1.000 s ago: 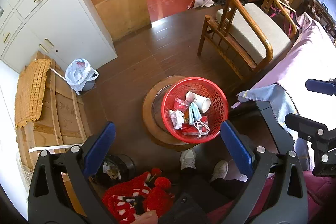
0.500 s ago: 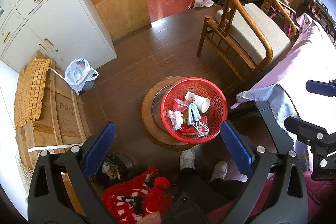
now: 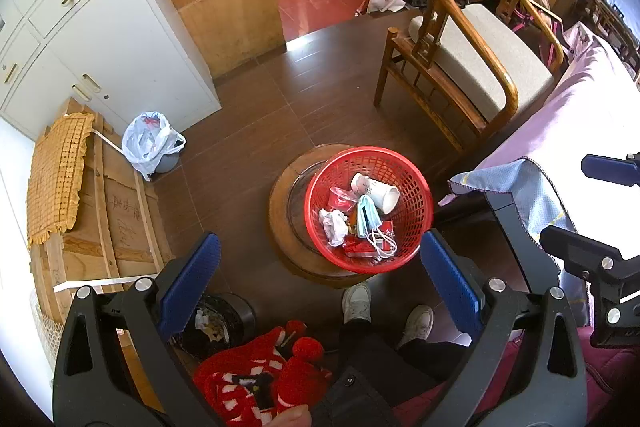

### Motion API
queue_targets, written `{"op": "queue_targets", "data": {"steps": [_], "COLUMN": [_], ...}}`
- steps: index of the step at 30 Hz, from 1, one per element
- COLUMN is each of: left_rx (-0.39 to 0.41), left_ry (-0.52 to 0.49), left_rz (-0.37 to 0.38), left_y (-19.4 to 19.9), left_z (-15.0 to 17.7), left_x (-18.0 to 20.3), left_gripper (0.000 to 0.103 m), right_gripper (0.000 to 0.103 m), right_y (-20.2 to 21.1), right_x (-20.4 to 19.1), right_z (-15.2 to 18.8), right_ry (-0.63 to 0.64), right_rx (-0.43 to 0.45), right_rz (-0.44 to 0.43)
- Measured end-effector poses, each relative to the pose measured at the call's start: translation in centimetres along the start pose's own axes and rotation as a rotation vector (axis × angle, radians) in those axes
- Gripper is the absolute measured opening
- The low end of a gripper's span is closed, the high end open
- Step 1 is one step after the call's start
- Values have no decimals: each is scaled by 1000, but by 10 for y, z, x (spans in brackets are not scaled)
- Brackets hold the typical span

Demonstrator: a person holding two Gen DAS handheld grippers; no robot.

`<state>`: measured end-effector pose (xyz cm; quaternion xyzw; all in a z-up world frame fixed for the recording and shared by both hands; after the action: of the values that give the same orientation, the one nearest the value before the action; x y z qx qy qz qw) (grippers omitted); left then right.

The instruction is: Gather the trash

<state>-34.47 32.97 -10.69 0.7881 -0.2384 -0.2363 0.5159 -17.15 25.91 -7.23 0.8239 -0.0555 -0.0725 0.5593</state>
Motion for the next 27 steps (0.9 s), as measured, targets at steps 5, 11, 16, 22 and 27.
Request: {"op": "queue_targets", "data": {"steps": [5, 11, 16, 22, 27], "left_rx": [-1, -2, -4, -7, -11], "left_ry": [3, 3, 0, -4, -8], "left_rz": [0, 0, 0, 1, 5], "left_y": [0, 0, -1, -2, -4], "left_z": [1, 1, 1, 1, 0], "left_x": [0, 0, 3, 7, 11], "left_gripper": [96, 96, 96, 96, 96], "right_gripper": [82, 82, 82, 82, 82], "right_y": [-1, -5, -7, -8, -9], "right_x": [1, 2, 4, 5, 8], "right_z": [1, 5, 4, 3, 3], "right_ry": [0, 1, 3, 1, -3], "right_rx": [-2, -8, -16, -23, -30], "right_rz": [0, -1, -2, -2, -3]}}
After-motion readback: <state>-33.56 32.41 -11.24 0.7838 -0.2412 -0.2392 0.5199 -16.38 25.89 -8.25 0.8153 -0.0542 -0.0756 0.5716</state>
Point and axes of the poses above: each gripper's, at about its wrist camera, not at the fingertips, and y roughly against the way its jaws point, x to its right, z to its underside, the point moved 3 cm from there along -y, roughly the way its jaws point, and after that the axes turned 10 degrees about -y, right-handed, at the moved point
